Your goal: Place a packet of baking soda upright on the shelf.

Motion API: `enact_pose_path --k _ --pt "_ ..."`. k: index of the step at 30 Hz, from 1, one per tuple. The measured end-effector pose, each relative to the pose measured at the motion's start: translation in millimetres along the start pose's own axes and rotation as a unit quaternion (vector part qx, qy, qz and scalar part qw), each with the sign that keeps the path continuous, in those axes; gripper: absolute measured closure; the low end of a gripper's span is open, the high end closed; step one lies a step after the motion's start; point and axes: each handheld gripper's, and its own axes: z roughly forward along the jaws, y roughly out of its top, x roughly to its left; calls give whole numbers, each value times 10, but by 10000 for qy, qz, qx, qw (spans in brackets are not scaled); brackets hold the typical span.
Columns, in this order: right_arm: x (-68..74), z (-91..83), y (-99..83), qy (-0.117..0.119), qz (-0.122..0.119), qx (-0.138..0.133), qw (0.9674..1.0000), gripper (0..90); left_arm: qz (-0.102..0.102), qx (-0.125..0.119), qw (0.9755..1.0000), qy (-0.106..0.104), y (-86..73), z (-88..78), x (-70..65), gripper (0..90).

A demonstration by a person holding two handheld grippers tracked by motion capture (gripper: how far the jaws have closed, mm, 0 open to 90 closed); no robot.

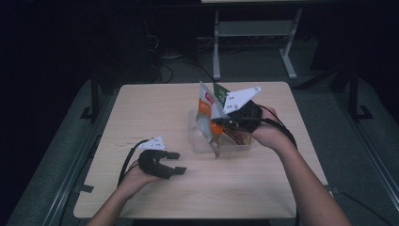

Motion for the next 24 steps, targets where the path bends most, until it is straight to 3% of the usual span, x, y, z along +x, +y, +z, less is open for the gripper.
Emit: enact_pose_path --k 1,2,5,10,24 --pt "-20 27 17 3 19 18 10000 900 0 -7 10000 -3 0 -1 2 301" --pt "-61 54 28 -34 -127 79 9999 900 1 -8 10000 -2 0 -1 4 302" --pt "-100 128 76 -80 -33 167 9998 900 -6 -12 10000 -11 -1 -1 9 301" --pt "-166 244 132 -164 -136 317 9993 900 -25 -22 10000 -12 -1 -2 7 301" --pt "-185 532 132 -328 -280 679 9968 900 -32 -7 10000 -27 1 4 2 302"
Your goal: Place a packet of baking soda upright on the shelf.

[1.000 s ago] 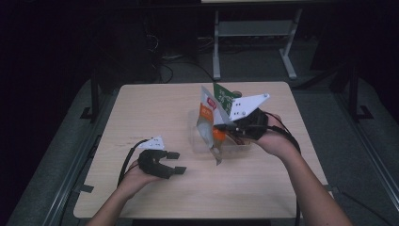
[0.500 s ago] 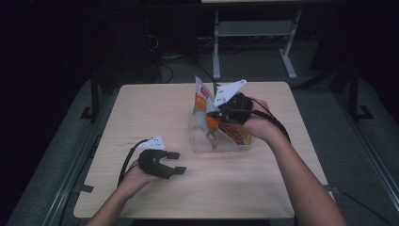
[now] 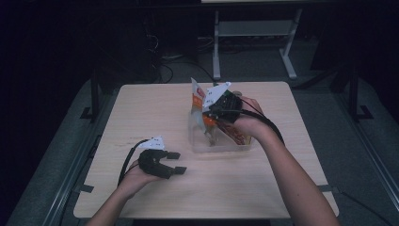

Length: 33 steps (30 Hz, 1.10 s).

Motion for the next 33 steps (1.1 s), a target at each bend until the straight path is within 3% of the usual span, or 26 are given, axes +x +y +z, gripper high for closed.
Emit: enact_pose_path --k 12,13,16,18,22,26,33 --pt "103 228 -182 91 165 107 9998 900 0 107 9999 -64 -5 45 -9 298" --pt "100 248 -206 100 103 52 9999 899 -5 114 9999 -61 -6 50 -11 297" --pt "104 252 -222 112 235 -21 9997 882 35 151 9999 -65 -6 55 -11 294" --pt "102 212 -222 150 430 -149 9988 823 31 144 9999 -66 -6 55 -13 292" --pt "76 90 -249 155 535 -355 9978 737 -8 130 9999 -75 -7 58 -15 290" --pt "127 -21 -299 255 786 -562 9950 680 42 183 9998 -92 -8 61 -8 289" --pt "204 -183 -428 319 1021 -753 9914 614 93 240 9996 -122 -11 77 -15 281"
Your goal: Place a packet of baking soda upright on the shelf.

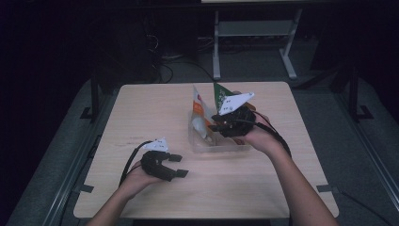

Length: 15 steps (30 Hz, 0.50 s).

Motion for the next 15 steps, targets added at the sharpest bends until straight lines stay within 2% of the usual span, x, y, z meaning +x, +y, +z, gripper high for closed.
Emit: enact_pose_path --k 15 --pt "86 -173 -362 110 484 -218 9985 546 165 100 9998 32 -12 38 -31 270"
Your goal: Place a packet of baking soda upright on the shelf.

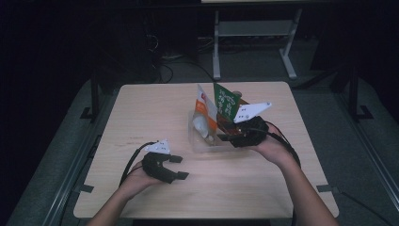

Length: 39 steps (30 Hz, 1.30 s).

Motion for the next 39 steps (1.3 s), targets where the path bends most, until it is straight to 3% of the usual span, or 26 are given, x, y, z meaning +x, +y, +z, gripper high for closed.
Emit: enact_pose_path --k 9,19,29,33,39 --pt "83 -36 -243 89 234 -11 9997 476 296 257 9992 65 4 38 -62 248" --pt "254 -15 -551 281 429 -48 9987 418 480 324 9982 133 49 38 -158 239" --pt "424 25 -838 386 564 52 9976 368 509 438 9974 245 -90 -15 -279 224" --pt "477 49 -953 354 730 146 9966 327 560 522 9967 276 -156 -30 -302 208" --pt "502 87 -1105 319 775 261 9961 326 623 568 9960 285 -230 -45 -327 208"
